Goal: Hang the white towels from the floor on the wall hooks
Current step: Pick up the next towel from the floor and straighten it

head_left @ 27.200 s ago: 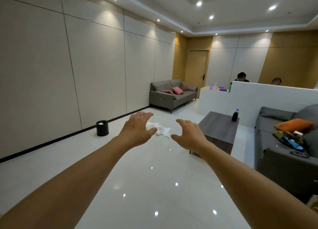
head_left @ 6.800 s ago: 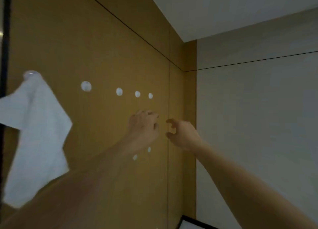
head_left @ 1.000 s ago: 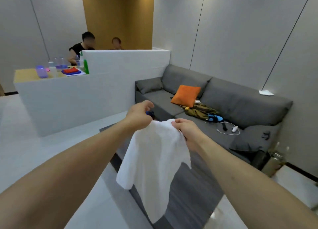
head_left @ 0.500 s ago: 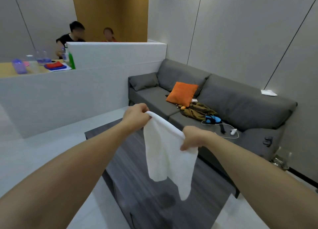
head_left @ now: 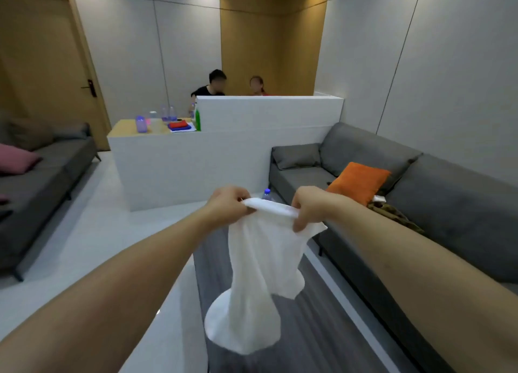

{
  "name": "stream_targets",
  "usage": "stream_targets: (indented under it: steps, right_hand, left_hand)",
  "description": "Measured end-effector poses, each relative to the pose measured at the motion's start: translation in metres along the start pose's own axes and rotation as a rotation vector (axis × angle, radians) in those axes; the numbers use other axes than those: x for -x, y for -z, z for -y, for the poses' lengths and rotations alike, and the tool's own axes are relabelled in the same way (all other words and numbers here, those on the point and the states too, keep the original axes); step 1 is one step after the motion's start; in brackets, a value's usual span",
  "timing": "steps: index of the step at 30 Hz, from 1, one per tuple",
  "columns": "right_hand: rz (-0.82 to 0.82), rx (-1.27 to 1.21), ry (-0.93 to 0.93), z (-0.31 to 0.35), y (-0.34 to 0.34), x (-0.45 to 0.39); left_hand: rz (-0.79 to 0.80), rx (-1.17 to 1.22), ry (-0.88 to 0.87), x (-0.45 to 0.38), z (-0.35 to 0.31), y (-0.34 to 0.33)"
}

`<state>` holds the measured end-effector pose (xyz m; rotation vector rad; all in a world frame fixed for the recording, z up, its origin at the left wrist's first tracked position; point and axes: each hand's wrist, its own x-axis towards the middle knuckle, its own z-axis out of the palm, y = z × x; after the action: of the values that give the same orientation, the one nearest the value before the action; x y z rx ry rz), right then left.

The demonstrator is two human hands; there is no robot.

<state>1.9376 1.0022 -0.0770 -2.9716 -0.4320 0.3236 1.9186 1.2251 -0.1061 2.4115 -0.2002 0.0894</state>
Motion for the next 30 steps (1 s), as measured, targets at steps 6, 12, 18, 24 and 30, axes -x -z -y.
stream_targets:
  steps: [6,12,18,24,30]
  right_hand:
    - [-0.239,-0.825,0.241,0.007,0.013,0.015]
    - [-0.251,-0.966,0.237,0.007,0.017,0.024]
    - [0.209,-1.017,0.276,-0.026,-0.015,0.018]
    - [-0.039,-1.097,0.295,-0.02,0.001,0.0]
    - [-0.188,-0.982,0.347,-0.03,0.006,-0.018]
  left_hand:
    - [0.083,0.163,0.12,0.023,-0.03,-0.003]
    - [-0.058,0.35,0.165,0.032,-0.067,-0.031]
    - [-0.127,0.54,0.227,0.028,-0.079,0.001]
    - [-0.16,0.393,0.236,0.013,-0.086,0.001]
    - [-0.361,0.322,0.259,-0.011,-0.073,0.016]
